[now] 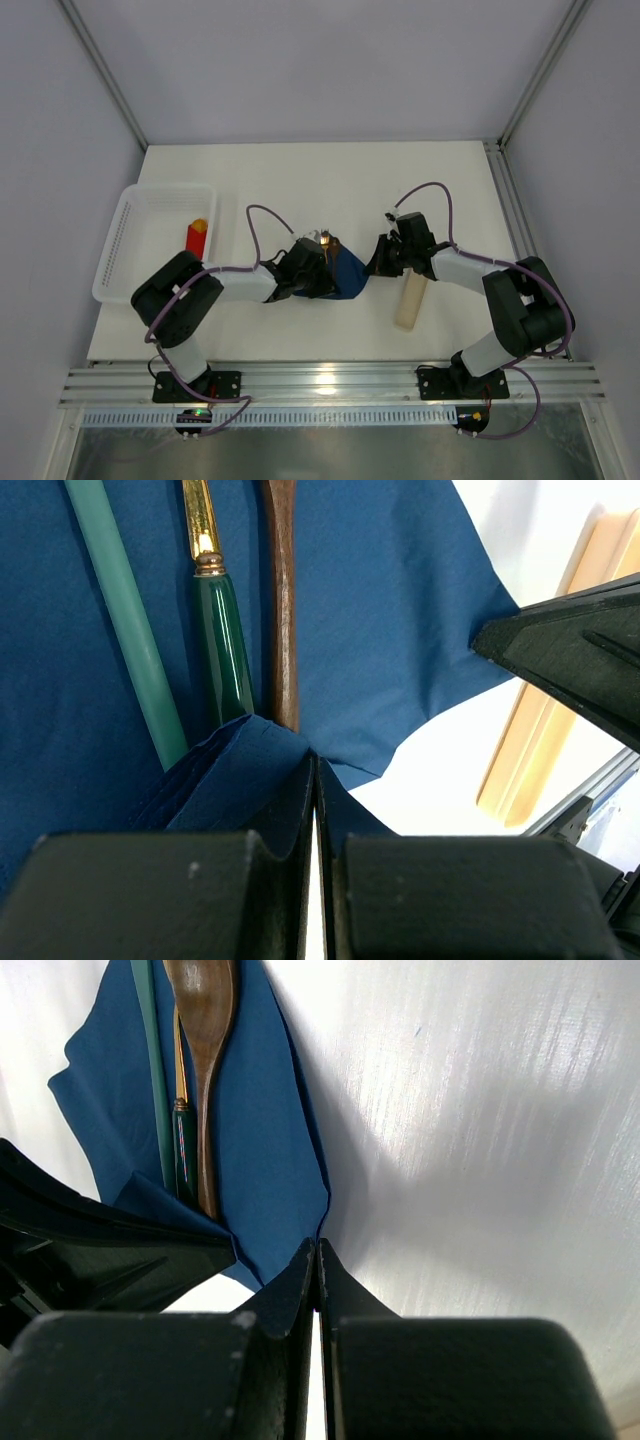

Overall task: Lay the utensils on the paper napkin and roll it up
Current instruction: Roll the napkin at the center of the board.

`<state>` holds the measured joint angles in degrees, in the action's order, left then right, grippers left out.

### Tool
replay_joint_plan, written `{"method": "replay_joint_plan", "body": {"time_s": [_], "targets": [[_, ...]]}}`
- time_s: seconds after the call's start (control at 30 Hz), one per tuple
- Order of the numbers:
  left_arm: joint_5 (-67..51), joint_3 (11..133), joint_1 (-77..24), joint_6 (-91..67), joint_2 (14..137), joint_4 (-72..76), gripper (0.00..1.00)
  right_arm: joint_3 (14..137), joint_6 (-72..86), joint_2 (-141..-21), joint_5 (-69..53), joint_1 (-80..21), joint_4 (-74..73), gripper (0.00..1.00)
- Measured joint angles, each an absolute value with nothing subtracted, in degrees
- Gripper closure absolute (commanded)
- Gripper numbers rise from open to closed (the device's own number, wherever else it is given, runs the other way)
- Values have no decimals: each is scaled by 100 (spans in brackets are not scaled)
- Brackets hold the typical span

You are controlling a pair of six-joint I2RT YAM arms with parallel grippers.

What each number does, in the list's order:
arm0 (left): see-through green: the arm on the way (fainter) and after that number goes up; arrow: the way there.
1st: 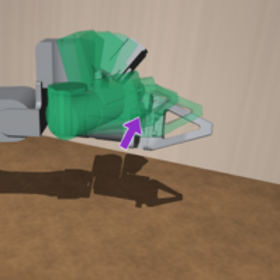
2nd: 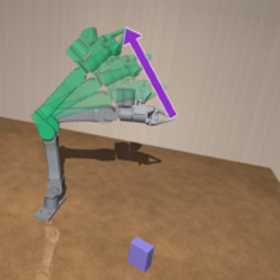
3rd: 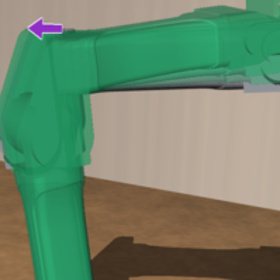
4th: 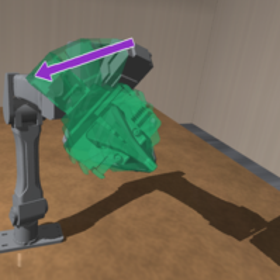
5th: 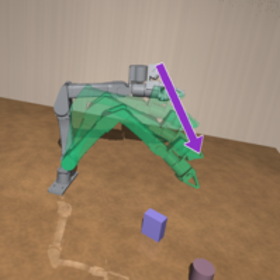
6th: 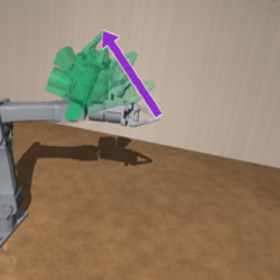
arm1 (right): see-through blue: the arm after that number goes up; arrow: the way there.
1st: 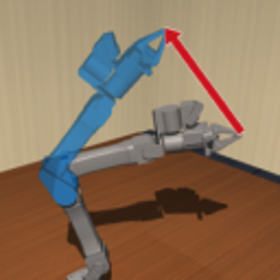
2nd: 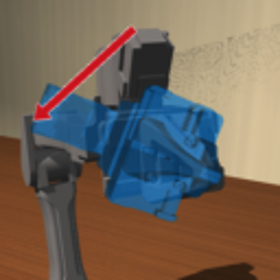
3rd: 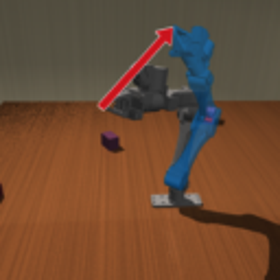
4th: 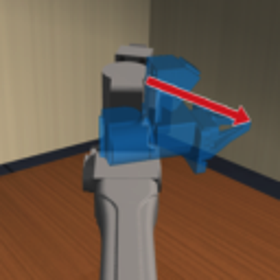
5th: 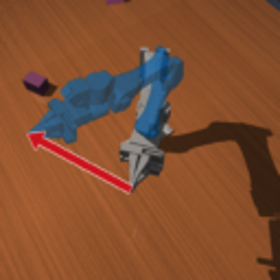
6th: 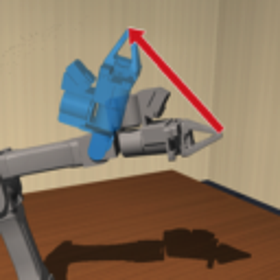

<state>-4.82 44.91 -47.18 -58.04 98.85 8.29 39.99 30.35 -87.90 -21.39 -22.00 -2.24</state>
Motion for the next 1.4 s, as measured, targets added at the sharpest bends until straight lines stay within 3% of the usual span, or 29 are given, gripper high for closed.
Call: {"method": "replay_joint_plan", "body": {"time_s": [1.4], "targets": [[-408, 4346, -4724, -5682, 9699, 770, 100, 4230, 3002, -8702, -2158, -2217, -489, 96]]}}
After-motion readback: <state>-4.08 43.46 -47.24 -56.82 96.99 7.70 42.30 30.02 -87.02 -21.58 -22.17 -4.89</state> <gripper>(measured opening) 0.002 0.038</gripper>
